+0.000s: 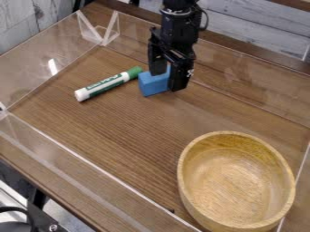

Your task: Put the blue block in the brown bowl

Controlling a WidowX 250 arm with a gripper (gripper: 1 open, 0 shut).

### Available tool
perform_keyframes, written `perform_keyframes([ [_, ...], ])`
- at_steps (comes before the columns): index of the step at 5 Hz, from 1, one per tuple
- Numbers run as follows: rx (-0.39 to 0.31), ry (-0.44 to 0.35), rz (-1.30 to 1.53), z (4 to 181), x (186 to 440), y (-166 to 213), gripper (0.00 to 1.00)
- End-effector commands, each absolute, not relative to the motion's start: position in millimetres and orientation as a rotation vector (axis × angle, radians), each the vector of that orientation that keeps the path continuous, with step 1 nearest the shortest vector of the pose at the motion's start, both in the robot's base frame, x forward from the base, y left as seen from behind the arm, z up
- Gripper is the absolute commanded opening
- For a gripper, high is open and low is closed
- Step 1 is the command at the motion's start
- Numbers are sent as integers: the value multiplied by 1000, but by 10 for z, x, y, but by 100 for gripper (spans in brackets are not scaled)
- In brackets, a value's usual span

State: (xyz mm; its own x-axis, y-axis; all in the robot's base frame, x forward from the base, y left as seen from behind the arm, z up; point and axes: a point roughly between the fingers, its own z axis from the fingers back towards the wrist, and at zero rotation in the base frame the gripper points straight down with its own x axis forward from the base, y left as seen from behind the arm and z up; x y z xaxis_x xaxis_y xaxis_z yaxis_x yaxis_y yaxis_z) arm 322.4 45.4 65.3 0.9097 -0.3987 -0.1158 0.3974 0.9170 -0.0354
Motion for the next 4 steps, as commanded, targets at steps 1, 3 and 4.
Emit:
perform_keyframes([
  [1,5,61,-389,826,3329,497,100],
  [3,1,63,-367,826,3343,502,100],
  [4,-5,67,-354,799,3354,511,100],
])
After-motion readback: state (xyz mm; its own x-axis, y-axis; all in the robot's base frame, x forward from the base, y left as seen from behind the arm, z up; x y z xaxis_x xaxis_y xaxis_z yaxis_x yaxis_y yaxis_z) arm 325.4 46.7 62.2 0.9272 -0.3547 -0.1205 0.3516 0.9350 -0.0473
